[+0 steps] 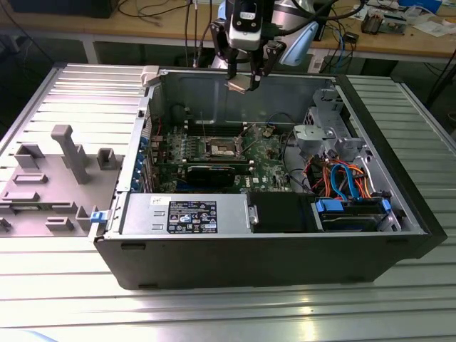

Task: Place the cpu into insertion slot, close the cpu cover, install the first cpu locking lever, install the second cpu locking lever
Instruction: 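Place the cpu into insertion slot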

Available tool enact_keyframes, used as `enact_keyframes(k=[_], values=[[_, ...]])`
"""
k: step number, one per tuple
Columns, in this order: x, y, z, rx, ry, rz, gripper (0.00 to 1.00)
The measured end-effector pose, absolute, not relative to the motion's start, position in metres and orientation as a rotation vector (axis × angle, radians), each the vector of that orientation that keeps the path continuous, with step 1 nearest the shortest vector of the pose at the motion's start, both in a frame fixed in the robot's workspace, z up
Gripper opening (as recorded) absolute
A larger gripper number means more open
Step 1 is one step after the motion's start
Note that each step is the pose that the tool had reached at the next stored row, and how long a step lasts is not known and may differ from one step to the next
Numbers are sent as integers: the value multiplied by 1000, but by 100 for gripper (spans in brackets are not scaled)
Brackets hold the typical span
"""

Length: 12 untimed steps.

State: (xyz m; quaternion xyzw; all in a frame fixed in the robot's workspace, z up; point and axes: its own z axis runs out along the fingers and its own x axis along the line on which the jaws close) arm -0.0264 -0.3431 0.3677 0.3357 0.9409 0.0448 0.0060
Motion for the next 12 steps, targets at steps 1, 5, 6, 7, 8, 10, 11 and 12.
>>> enact_keyframes(k=[1, 5, 6, 7, 8, 10, 11, 12], values=[[-26, -343, 368, 1055, 2943, 140, 54], [-26, -343, 368, 1063, 2940, 140, 54], [-26, -343, 368, 1064, 2939, 140, 54], [-26, -343, 368, 1065, 2939, 140, 54], [-26, -343, 368, 1065, 2939, 140, 54], [-26, -343, 368, 1065, 2939, 140, 54], [-26, -343, 368, 1065, 2939, 140, 54], [-26, -343, 368, 1065, 2939, 140, 54]])
